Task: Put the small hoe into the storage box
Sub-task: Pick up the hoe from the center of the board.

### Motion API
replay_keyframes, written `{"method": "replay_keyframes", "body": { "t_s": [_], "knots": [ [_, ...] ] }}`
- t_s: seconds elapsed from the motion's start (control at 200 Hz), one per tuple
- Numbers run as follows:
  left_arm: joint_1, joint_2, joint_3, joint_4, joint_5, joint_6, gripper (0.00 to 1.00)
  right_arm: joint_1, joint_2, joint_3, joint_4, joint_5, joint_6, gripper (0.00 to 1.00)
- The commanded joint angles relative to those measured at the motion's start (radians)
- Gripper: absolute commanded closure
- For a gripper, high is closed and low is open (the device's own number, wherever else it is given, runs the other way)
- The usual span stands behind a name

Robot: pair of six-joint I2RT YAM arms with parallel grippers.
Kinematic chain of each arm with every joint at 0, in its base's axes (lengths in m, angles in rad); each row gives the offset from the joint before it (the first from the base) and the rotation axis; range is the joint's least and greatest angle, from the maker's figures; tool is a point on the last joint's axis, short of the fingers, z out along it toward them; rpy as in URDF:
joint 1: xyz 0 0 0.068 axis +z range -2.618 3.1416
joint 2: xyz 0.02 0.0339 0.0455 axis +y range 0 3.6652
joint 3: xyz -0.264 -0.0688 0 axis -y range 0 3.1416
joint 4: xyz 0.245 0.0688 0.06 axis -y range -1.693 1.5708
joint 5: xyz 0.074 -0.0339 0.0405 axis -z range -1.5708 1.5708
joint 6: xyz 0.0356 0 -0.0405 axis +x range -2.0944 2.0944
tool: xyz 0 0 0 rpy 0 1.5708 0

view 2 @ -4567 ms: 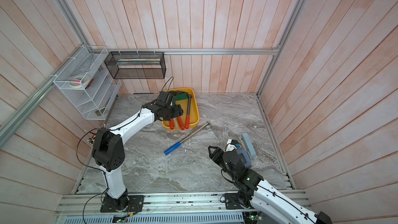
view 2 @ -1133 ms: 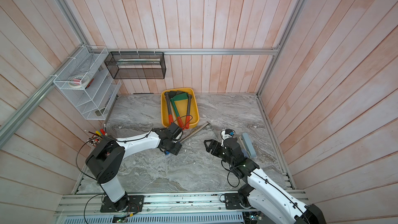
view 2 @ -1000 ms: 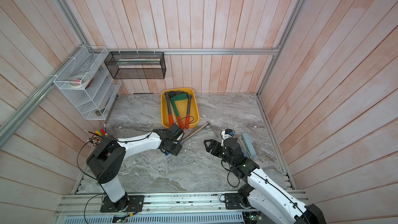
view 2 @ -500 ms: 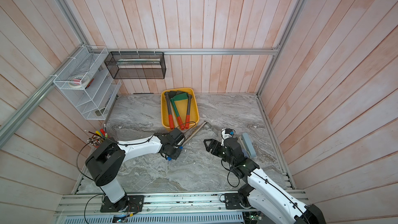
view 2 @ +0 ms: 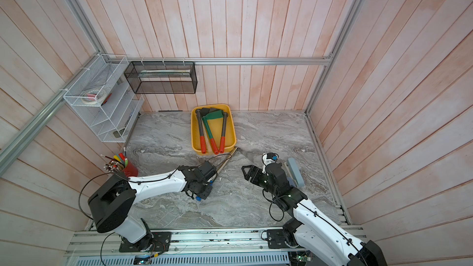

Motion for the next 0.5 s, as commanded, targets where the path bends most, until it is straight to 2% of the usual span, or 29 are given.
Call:
{"method": "replay_keyframes", "body": {
  "t_s": [0.0,0.175,0.35,0.495],
  "knots": [
    [-0.011,-0.046,-0.033,-0.030,0.027,-0.053,0.71,-0.005,0.003,-0.004,0.019,-0.012,0.002,0.16],
    [-0.014,-0.049,-0.040,-0.030,0.045,-0.073,0.63,-0.005,-0.001,-0.011,0.023,-0.007,0.006,0.16],
    [-0.014,-0.022,0.006,-0.039,0.014,-0.061,0.44,-0.006,0.010,-0.007,0.025,-0.018,0.005,0.16],
    [-0.013,0.016,0.055,-0.037,-0.011,-0.046,0.38,-0.005,-0.002,-0.010,0.022,-0.015,0.007,0.16]
  ]
}}
